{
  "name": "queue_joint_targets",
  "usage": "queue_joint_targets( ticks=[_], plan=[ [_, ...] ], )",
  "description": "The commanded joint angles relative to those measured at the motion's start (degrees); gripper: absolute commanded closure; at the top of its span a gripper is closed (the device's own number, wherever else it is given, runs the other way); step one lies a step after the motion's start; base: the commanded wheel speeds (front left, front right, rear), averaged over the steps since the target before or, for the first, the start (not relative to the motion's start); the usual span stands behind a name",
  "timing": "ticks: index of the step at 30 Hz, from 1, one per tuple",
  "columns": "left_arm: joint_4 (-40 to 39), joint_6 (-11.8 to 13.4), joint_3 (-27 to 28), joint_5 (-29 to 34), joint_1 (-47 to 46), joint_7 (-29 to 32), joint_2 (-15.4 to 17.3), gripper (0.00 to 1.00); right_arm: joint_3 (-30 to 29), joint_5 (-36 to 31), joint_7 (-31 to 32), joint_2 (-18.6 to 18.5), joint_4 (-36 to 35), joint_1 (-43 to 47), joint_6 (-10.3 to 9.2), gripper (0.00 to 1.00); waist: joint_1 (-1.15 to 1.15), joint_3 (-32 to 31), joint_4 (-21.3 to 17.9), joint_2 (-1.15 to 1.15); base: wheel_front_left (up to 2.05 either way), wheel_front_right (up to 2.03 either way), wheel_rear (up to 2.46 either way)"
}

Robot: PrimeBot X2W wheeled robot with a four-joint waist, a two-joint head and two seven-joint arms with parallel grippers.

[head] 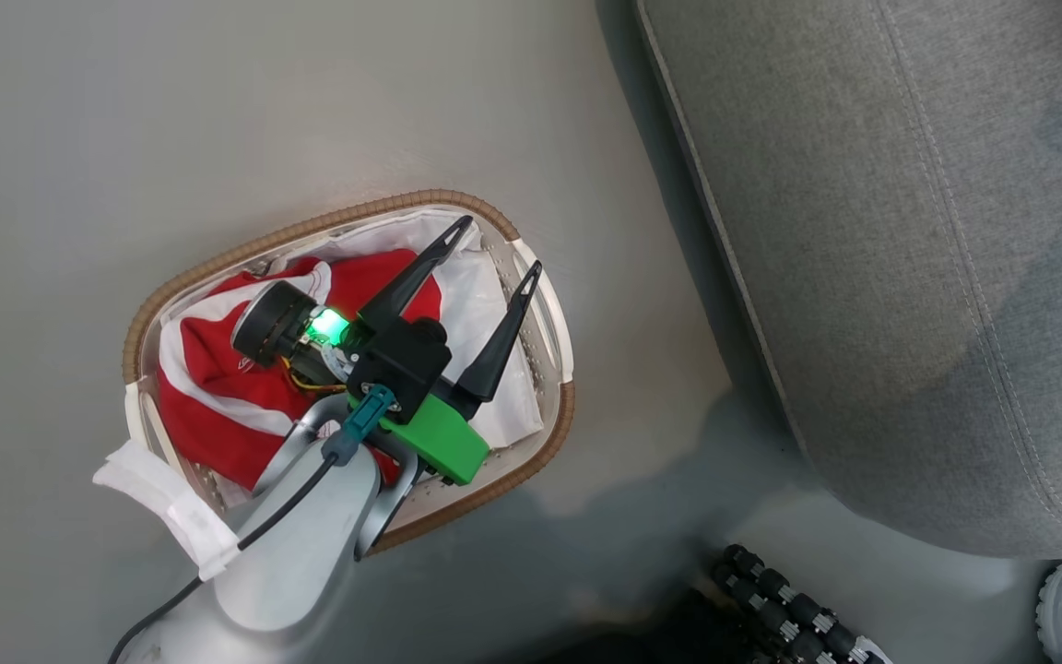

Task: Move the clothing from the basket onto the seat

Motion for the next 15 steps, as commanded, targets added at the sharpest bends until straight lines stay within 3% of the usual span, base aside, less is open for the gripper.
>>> queue_joint_targets(
  ticks=[1, 4, 5, 7, 8, 9, 15],
  plan=[
    [-0.3, 0.3, 0.3, 0.2, -0.8, 0.0, 0.7, 0.0, -0.8, -0.5, 0.0, 0.4, 0.6, 1.2, -0.08, 1.0, -0.01, 1.1, -0.2, 0.0, 0.0, 0.0, 0.0],
    [-0.4, 0.5, 0.3, -0.1, -0.5, 0.0, 1.1, 0.0, -1.6, -1.0, 0.0, 1.9, 1.5, 2.7, -0.08, 1.0, -0.01, 1.1, -0.4, 0.0, 0.0, 0.0, 0.0],
    [-0.4, 0.5, 0.3, -0.2, -0.5, 0.0, 1.1, 0.0, -1.7, -1.1, 0.0, 2.2, 1.5, 3.3, -0.08, 0.95, -0.01, 1.0, -0.4, 0.0, 0.0, 0.0, 0.0],
    [-0.2, 0.6, 0.0, -0.1, -0.4, 0.0, 1.1, 0.0, -2.2, -0.8, 0.0, 2.9, 1.0, 4.6, -0.08, 0.53, -0.01, 0.7, -0.3, 0.0, 0.0, 0.0, 0.0],
    [-0.2, 0.7, -0.1, -0.2, -0.3, 0.0, 1.0, 0.0, -2.5, -0.9, 0.0, 2.8, 0.6, 5.7, -0.08, 0.39, -0.01, 0.3, -0.2, 0.0, 0.0, 0.0, 0.0],
    [-0.1, 0.8, -0.1, -0.4, -0.2, 0.0, 0.9, 0.0, -2.4, -1.3, 0.0, 2.7, 0.4, 6.7, -0.08, 0.0, -0.01, 0.1, -0.1, 0.0, 0.0, 0.0, 0.0],
    [0.4, 1.1, 0.4, -1.5, 1.0, 0.0, 0.7, 0.0, -2.8, -2.4, 0.0, 3.8, -2.9, 13.5, -0.08, 0.0, -0.01, -2.2, 0.0, 0.0, 0.0, 0.0, 0.0]
  ],
)
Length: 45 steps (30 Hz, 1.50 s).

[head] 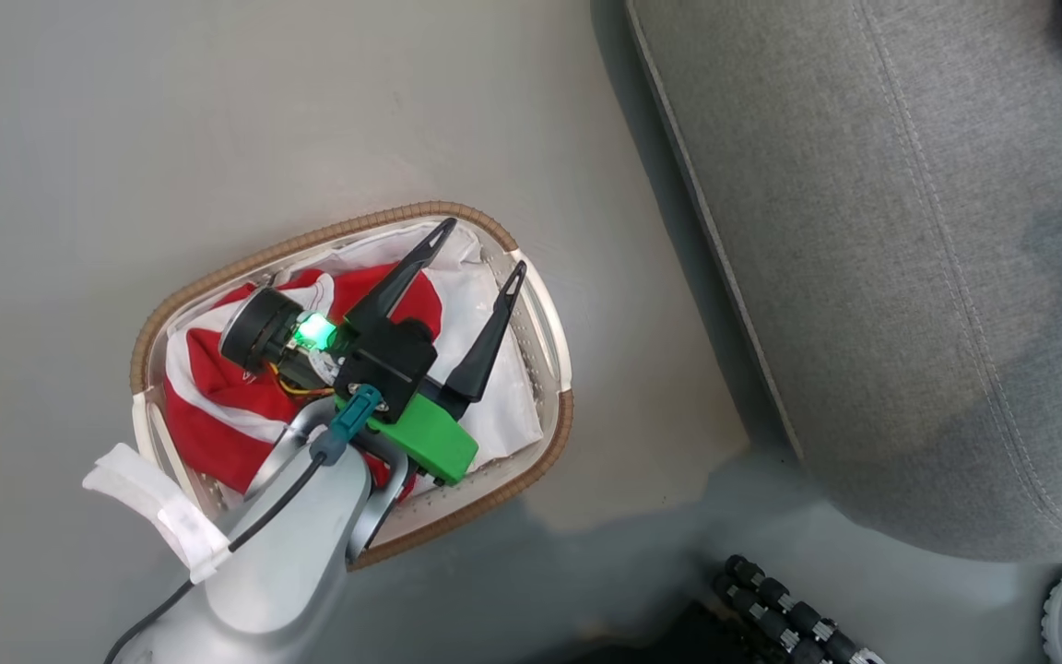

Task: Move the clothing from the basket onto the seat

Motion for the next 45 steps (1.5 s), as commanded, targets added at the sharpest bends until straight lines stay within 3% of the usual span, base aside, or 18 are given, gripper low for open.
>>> queue_joint_targets(
  ticks=[1, 8, 14, 23, 34, 45],
  plan=[
    [0.1, 0.3, 0.4, -0.7, 0.9, 0.0, -0.1, 0.0, -0.4, -0.3, 0.0, 0.6, -1.1, 2.3, -0.08, 0.0, 0.0, -1.5, 0.1, 0.0, 0.0, 0.0, 0.0],
    [-0.4, 0.1, 1.2, -1.7, 2.5, 0.0, -1.2, 0.0, -0.6, -0.7, 0.0, 2.6, -4.9, 7.9, -0.08, 0.0, 0.0, -6.1, 0.6, 0.0, 0.0, 0.0, 0.0],
    [-1.0, -0.3, 3.3, -2.7, 4.1, 0.0, -3.0, 0.0, 1.1, -0.4, 0.0, 1.2, -6.8, 8.6, -0.08, 0.0, 0.0, -11.6, 2.7, 0.0, 0.0, 0.0, 0.0],
    [-1.9, -0.4, 10.9, -4.8, 9.1, 0.0, -6.1, 0.0, 8.2, 0.7, 0.0, 0.0, -7.0, 7.9, -0.08, 0.0, 0.0, -20.7, 8.1, 0.0, 0.0, 0.0, 0.0],
    [-3.1, -0.8, 21.7, -3.6, 18.9, 0.0, -7.6, 0.0, 17.9, 5.9, 0.0, 3.9, -7.2, 14.2, -0.08, 0.0, 0.0, -28.2, 14.8, 0.0, 0.0, 0.0, 0.0],
    [-4.9, -0.1, 31.9, -3.7, 27.8, 0.0, -8.1, 0.0, 20.2, 8.2, 0.0, 11.6, -11.3, 24.1, -0.08, 0.0, 0.0, -33.4, 17.5, 0.0, 0.0, 0.0, 0.0]
  ],
)
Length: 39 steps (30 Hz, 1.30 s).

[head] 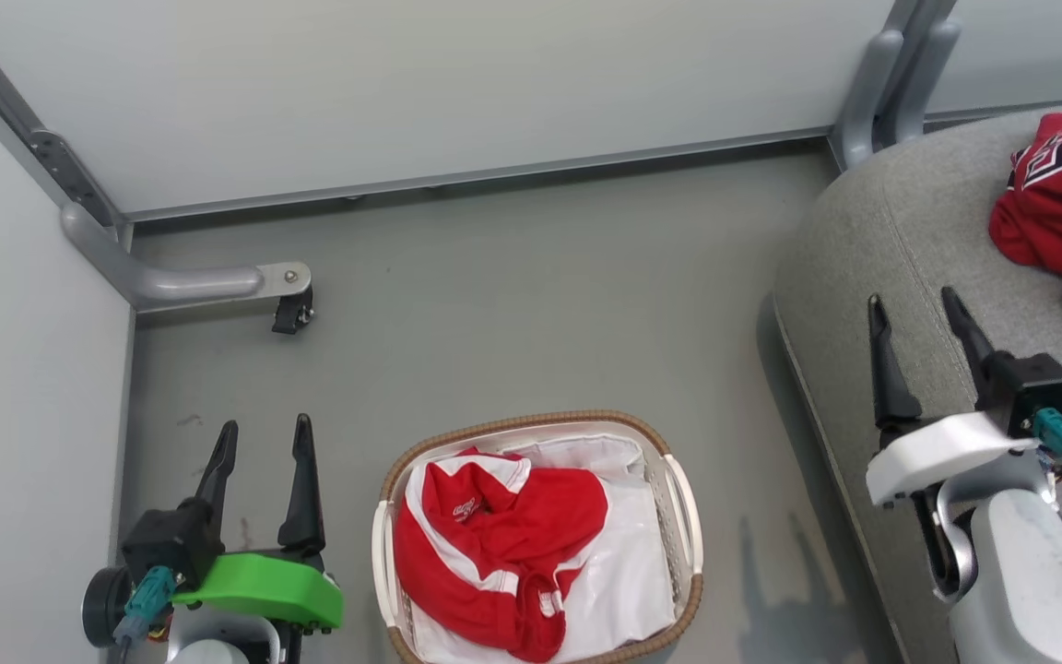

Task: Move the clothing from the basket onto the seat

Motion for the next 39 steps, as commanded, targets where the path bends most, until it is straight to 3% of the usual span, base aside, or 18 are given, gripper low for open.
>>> queue_joint_targets(
  ticks=[1, 13, 39],
  plan=[
    [-0.3, 0.2, 0.6, -0.2, 1.3, 0.0, 0.0, 0.0, 0.4, 0.5, 0.0, 0.2, -0.3, 1.9, -0.08, 0.0, 0.0, -2.6, 2.1, 0.0, 0.0, 0.0, 0.0],
    [-0.4, 0.9, 0.8, -2.3, 5.6, 0.0, -0.1, 0.0, 4.7, 6.7, 0.0, 1.0, -1.3, 9.6, -0.08, 0.0, 0.0, -5.5, 2.5, 0.0, 0.0, 0.0, 0.0],
    [0.8, 0.4, 0.7, -1.8, 5.6, 0.0, -0.1, 0.0, 6.2, 6.3, 0.0, 1.0, -0.6, 10.1, -0.08, 0.0, 0.0, -5.9, 2.0, 0.0, 0.0, 0.0, 0.0]
  ],
)
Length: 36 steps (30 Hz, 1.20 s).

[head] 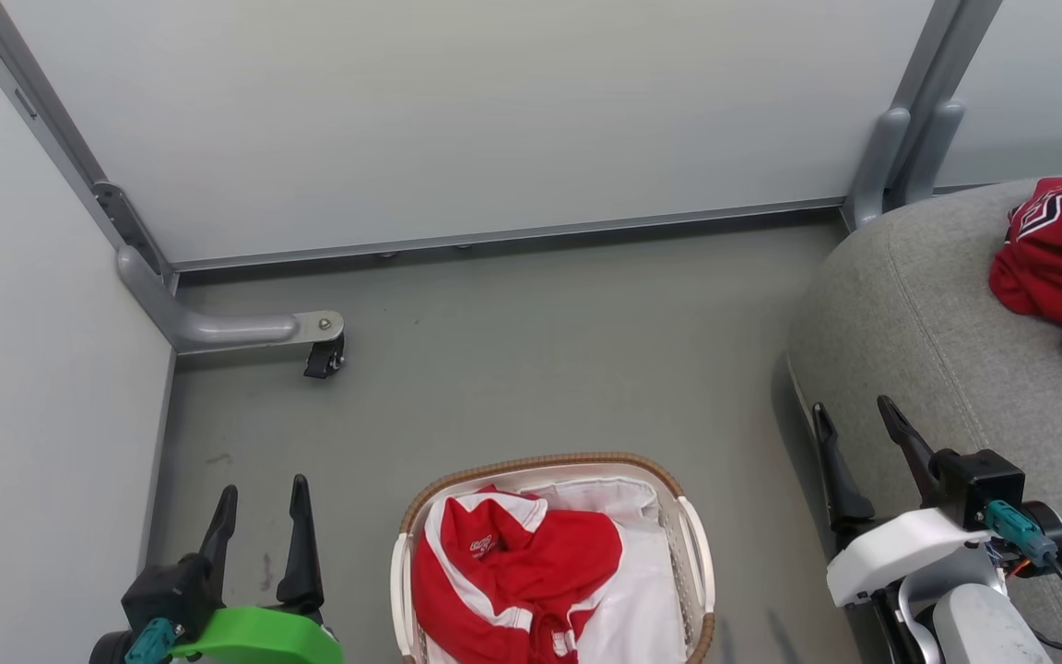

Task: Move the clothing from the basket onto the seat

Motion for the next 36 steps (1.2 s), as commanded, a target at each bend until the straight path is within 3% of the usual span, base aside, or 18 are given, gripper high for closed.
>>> queue_joint_targets(
  ticks=[1, 17, 27, 36],
  plan=[
    [0.0, -0.1, 0.0, 0.5, 0.1, 0.0, 0.1, 0.0, -0.1, 0.3, 0.0, -0.2, -0.1, 0.3, -0.08, 0.0, 0.0, 0.2, 0.0, 0.0, 0.0, 0.0, 0.0],
    [3.5, -1.2, -6.0, 2.9, -8.9, 0.0, 0.1, 0.0, -1.8, -1.2, 0.0, -0.2, -2.4, -3.7, -0.08, 0.0, 0.0, 7.0, -1.3, 0.0, 0.0, 0.0, 0.0],
    [18.6, -1.7, -13.2, 4.9, -22.4, 0.0, 0.1, 0.0, -1.4, -1.5, 0.0, -0.2, -4.7, -9.6, -0.08, 0.0, 0.0, 19.1, -4.7, 0.0, 0.0, 0.0, 0.0],
    [33.8, -1.7, -20.5, 4.8, -29.8, 0.0, 0.2, 0.0, 1.8, 1.4, 0.0, -0.2, -6.3, -14.6, -0.08, 0.0, 0.0, 30.2, -10.8, 0.0, 0.0, 0.0, 0.0]
  ],
)
